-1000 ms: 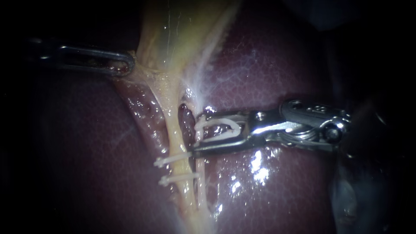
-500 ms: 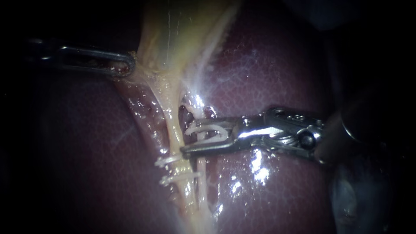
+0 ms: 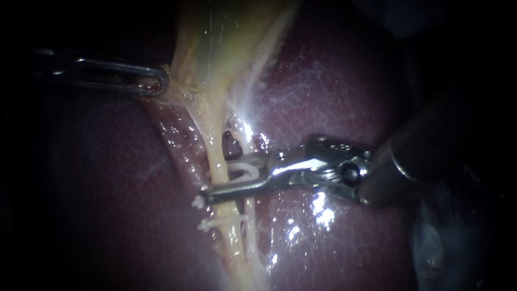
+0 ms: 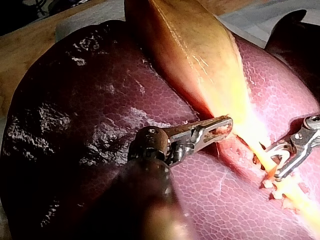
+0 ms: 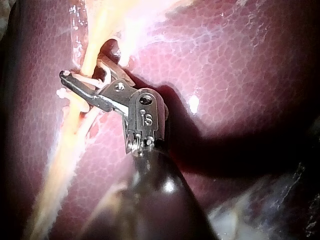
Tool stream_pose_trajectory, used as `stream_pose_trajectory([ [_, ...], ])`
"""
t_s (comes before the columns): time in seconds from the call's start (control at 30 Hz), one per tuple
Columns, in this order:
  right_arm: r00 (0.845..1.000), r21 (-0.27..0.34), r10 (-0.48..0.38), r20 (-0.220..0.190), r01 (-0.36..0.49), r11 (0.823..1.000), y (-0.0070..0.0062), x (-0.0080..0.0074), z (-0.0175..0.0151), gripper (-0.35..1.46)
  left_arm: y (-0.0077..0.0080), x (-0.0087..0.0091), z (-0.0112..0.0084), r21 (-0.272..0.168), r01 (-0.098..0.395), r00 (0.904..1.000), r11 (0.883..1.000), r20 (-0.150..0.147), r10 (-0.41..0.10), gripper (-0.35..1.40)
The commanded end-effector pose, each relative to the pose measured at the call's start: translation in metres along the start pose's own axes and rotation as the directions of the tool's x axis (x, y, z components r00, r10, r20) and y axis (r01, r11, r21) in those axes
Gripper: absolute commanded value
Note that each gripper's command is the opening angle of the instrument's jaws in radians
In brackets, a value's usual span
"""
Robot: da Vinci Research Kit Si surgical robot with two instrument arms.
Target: Clipping third clip left tube
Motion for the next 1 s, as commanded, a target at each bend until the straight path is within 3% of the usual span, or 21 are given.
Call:
stream_pose_trajectory([
  [0.03, 1.0, 0.004, -0.005, -0.005, 0.005, 1.0, -0.0003, 0.0003, 0.0001, 0.5, 0.0, 0.0, 0.0, 0.0, 0.0, 1.0, 1.0, 0.0, 0.0, -0.35],
  [0.33, 0.997, 0.056, 0.013, -0.082, -0.009, 0.998, -0.0023, 0.0037, -0.0004, 0.5, 0.0, 0.0, 0.0001, 0.0, 0.0, 1.0, 1.0, 0.0, 0.0, -0.35],
  [0.53, 0.991, 0.088, 0.026, -0.131, -0.014, 0.996, -0.0025, 0.0057, -0.0004, 0.5, 0.0, 0.0, 0.0001, 0.0, 0.0, 1.0, 1.0, 0.0, 0.0, -0.35],
  [1.0, 0.983, 0.135, 0.132, -0.125, -0.115, 0.984, -0.0023, 0.0062, 0.0003, 0.43, 0.0, 0.0, 0.0001, 0.0, 0.0, 1.0, 1.0, 0.0, 0.0, -0.35],
])
